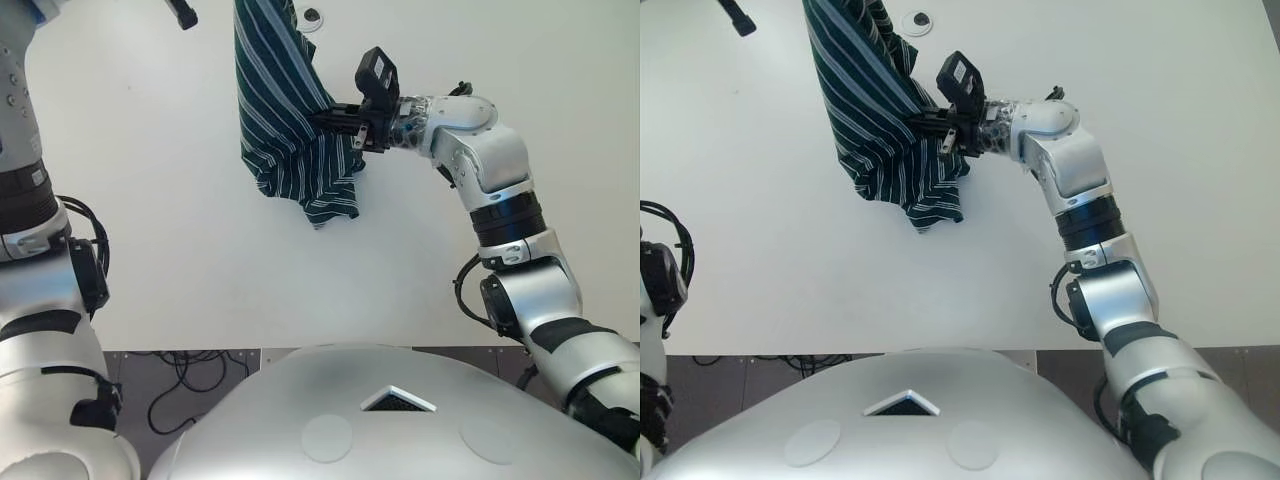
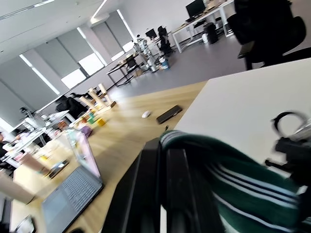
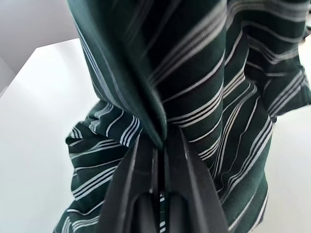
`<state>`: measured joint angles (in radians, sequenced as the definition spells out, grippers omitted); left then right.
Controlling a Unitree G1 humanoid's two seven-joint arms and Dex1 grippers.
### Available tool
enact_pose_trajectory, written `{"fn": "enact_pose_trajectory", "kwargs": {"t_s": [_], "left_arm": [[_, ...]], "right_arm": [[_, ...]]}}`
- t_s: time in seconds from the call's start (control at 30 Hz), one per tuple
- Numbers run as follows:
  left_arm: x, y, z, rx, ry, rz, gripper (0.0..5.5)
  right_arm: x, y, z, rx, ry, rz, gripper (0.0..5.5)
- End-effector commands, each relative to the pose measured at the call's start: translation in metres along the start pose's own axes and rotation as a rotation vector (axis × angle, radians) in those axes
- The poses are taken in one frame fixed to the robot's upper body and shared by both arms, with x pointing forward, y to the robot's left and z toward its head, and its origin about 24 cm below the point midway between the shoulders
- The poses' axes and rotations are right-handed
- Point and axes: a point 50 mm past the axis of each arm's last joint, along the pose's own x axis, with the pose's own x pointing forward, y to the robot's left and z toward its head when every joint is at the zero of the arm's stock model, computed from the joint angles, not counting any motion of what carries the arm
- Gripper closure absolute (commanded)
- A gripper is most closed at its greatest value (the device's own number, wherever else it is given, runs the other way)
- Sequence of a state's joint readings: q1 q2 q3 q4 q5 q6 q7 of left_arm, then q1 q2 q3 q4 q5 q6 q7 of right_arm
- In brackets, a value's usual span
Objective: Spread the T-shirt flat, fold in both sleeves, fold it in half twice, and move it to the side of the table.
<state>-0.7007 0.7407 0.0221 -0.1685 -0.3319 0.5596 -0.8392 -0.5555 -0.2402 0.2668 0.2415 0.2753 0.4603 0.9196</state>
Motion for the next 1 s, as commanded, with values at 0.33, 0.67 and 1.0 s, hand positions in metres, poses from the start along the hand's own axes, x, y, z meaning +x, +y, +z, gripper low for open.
{"fn": "enact_pose_trajectory", "kwargs": {"t_s": [0.33,0.67,1.0], "left_arm": [[0.049,0.070,-0.018,0.038,0.083,0.320,5.50],[0.067,0.113,0.018,-0.009,0.010,0.673,5.50],[0.054,0.130,0.059,0.018,-0.140,0.752,5.50]], "right_arm": [[-0.075,-0.095,0.142,-0.310,-0.163,-0.582,5.49],[-0.076,-0.104,0.218,-0.563,-0.330,-1.034,5.49],[-0.082,-0.096,0.242,-0.688,-0.387,-1.092,5.49]]}}
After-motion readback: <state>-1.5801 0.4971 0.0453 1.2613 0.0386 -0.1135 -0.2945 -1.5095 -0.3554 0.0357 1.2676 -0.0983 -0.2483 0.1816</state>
